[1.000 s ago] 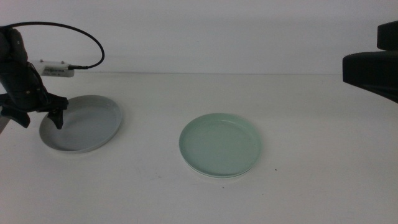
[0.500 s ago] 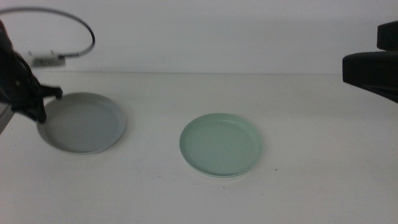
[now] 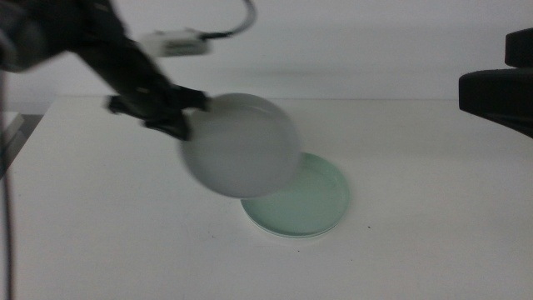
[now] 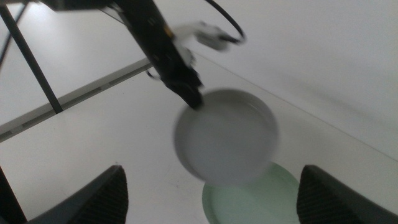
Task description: Stack the three bowls on top of each other.
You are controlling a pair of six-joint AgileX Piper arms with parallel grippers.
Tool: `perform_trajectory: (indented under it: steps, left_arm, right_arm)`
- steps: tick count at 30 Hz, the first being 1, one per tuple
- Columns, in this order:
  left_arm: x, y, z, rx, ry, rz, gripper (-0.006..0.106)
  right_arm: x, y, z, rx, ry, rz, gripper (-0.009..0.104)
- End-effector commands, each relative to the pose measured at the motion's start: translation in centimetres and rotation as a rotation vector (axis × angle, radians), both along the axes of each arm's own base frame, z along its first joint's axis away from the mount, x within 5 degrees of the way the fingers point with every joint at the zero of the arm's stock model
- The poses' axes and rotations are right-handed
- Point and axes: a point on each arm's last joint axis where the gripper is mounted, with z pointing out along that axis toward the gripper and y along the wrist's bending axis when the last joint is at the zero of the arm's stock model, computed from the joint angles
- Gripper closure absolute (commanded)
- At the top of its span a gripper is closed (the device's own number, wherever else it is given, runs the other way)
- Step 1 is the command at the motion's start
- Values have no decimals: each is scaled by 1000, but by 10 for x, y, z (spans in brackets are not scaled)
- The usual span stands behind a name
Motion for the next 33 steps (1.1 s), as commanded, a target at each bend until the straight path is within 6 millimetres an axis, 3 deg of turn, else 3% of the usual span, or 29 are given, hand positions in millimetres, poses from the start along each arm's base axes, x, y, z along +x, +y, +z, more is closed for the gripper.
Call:
perform_trajectory:
  steps: [1,4,7,14,21,24,28,32,33]
  left_arm:
    - [1,-30,-8,-47,-19,7,102]
    - [3,-59,-26,-72,-21,-5,102]
    - [7,-73,-42,-75,19,-3,102]
    - [13,-78,-67,-82,74,2,102]
    - [14,-77,-68,-86,69,-1,95]
    - [15,-76,-68,-91,61,-32,82]
    - [10,-75,-58,-100,60,-82,47]
    - [2,-67,-25,-60,-16,-105,7]
    - [-1,-64,-11,-47,-48,-95,7]
  right_arm:
    - [0,0,1,8,-7,-3,4]
    - [0,0,1,8,-7,-3,4]
    - [0,0,1,8,-7,-3,4]
    - [0,0,1,8,-7,-3,4]
    - [0,0,1,8,-7,-3,4]
    - [0,0,1,8,-7,-3,4]
    - [0,0,1,8,-7,-3,4]
    - [0,0,1,8,-7,-3,4]
    - [0,0,1,8,-7,-3,4]
